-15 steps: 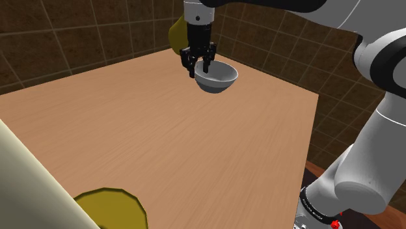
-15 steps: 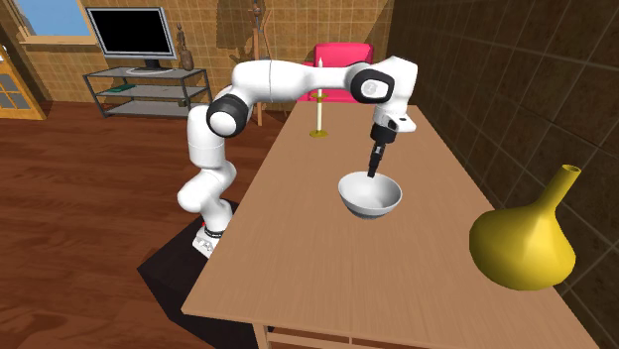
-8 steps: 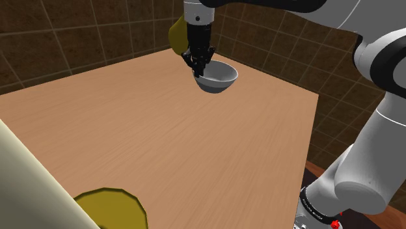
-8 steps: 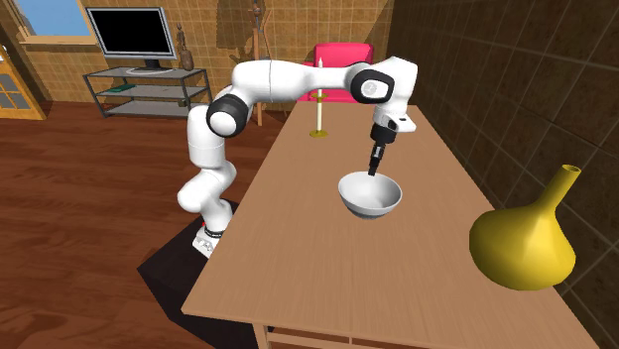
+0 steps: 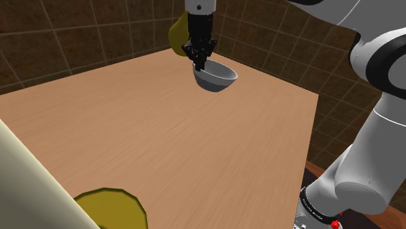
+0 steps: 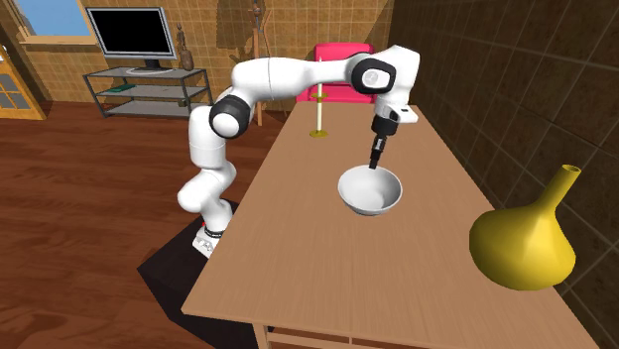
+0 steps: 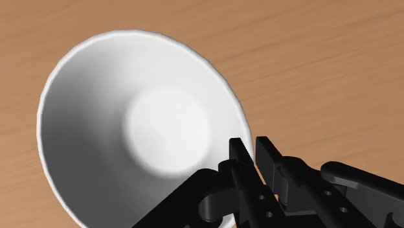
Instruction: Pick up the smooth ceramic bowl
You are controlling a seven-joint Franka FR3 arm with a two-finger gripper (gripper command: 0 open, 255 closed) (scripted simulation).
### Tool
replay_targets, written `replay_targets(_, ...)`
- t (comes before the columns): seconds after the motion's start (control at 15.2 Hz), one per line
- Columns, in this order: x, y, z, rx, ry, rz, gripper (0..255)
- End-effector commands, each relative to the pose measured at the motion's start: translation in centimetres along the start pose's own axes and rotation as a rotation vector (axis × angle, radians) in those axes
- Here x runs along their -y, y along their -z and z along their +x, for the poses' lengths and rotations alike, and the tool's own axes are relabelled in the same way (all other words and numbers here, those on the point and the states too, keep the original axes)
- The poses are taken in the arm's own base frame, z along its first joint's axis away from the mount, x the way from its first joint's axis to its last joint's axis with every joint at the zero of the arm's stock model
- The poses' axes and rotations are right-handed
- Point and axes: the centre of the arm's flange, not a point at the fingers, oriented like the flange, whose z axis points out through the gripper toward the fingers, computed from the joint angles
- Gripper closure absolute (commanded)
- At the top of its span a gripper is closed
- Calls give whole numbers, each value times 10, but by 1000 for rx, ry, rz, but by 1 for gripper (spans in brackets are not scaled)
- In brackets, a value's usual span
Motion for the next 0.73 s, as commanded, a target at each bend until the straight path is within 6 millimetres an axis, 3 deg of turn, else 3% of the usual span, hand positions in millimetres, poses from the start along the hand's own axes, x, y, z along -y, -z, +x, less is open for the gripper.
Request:
replay_targets(0.0,-2,11,0,0,0,0,255)
replay_targets(0.53,-6,53,-4,0,0,0,255)
replay_targets(0.66,-6,54,-4,0,0,0,255)
